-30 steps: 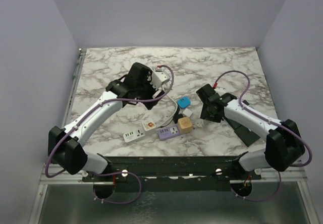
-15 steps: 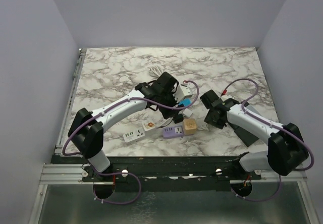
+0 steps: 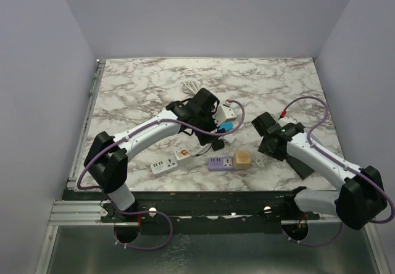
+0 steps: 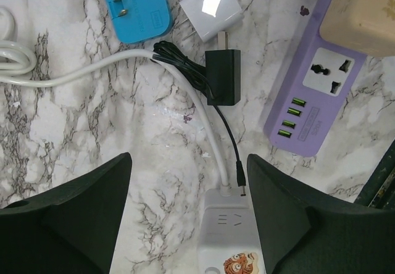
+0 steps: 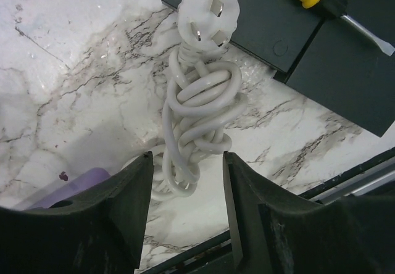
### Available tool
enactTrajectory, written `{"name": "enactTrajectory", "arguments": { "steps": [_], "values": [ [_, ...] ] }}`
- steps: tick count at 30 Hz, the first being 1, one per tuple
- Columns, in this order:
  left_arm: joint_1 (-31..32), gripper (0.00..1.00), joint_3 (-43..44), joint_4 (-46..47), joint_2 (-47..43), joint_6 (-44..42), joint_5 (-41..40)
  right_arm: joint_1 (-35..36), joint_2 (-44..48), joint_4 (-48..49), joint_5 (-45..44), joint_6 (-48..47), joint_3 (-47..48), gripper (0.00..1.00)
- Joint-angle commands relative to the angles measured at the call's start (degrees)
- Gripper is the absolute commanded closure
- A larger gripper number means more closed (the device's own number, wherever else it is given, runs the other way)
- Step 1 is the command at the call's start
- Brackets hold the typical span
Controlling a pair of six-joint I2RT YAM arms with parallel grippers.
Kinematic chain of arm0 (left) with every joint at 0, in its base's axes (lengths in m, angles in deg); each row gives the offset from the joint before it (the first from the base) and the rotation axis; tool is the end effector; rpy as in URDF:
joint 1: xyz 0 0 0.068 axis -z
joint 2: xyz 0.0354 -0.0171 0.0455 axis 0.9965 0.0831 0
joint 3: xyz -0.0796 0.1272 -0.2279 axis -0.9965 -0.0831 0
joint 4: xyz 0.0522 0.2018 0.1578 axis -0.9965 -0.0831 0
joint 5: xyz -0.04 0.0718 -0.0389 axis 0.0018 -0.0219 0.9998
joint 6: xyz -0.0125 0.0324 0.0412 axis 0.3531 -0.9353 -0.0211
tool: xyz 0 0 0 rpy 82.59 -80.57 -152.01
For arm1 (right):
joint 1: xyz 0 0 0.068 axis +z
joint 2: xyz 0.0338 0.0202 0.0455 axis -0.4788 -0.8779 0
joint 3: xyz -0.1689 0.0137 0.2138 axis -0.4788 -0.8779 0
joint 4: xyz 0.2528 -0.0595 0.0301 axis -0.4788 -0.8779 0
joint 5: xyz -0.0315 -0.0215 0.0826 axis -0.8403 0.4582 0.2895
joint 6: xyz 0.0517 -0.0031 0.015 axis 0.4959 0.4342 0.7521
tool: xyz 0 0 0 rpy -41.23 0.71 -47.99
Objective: Insert the plug
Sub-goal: Move the socket to the center of the board.
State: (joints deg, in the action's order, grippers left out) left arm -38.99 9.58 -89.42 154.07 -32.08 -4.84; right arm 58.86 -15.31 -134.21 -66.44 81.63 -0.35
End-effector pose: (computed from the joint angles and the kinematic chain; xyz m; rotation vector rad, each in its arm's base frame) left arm 0.2401 -0.2607 0.2732 1.5168 2.0575 -0.4035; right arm 0.1818 0.0865 0.2194 0.6744 2.5385 -0.2686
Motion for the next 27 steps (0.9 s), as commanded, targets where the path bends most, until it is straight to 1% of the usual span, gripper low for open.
{"name": "enactTrajectory", "arguments": {
  "steps": [1, 5, 8, 10, 13, 16, 18, 21, 23, 27],
  "values": [
    [-0.3, 0.23, 1.3, 0.5, -1.3, -1.8, -3.4, -0.2, -0.1, 0.2, -1.1, -3.3, 0.7, 0.45],
    [-0.8, 0.23, 1.9, 0.3, -1.2, -0.9, -3.7, -0.3, 0.2, 1.5, 1.2, -5.1, 2.1, 0.39],
    [-2.5, 0.22, 3.4, -0.6, -0.8, -0.1, -2.9, -0.3, -1.1, 3.7, 2.7, -8.7, 7.2, 0.37],
    [-4.2, 0.21, 4.6, -1.6, -0.5, 0.0, -2.4, -0.2, -3.1, 6.8, 4.5, -12.7, 11.2, 0.34],
    [-9.0, 0.19, 6.0, -2.2, -0.6, 0.2, -0.6, -0.2, -8.6, 10.2, 7.9, -17.6, 16.0, 0.24],
    [-14.9, 0.17, 7.4, -4.1, -0.6, -0.5, 1.1, -0.2, -16.4, 13.5, 11.6, -22.0, 20.4, 0.18],
    [-17.9, 0.17, 7.8, -5.2, -0.8, -1.1, 1.0, -0.2, -22.3, 14.0, 13.8, -23.4, 23.8, 0.17],
    [-21.8, 0.16, 6.8, -6.4, -2.2, -1.9, 0.8, -0.2, -28.1, 16.0, 15.6, -24.5, 25.8, 0.22],
    [-23.5, 0.15, 5.9, -7.5, -3.0, -2.7, 0.0, -0.2, -29.9, 17.3, 18.0, -25.2, 25.8, 0.25],
    [-27.0, 0.15, 3.8, -7.9, -4.8, -2.9, 1.6, -0.2, -29.8, 19.7, 22.8, -26.6, 23.4, 0.27]
  ]
}}
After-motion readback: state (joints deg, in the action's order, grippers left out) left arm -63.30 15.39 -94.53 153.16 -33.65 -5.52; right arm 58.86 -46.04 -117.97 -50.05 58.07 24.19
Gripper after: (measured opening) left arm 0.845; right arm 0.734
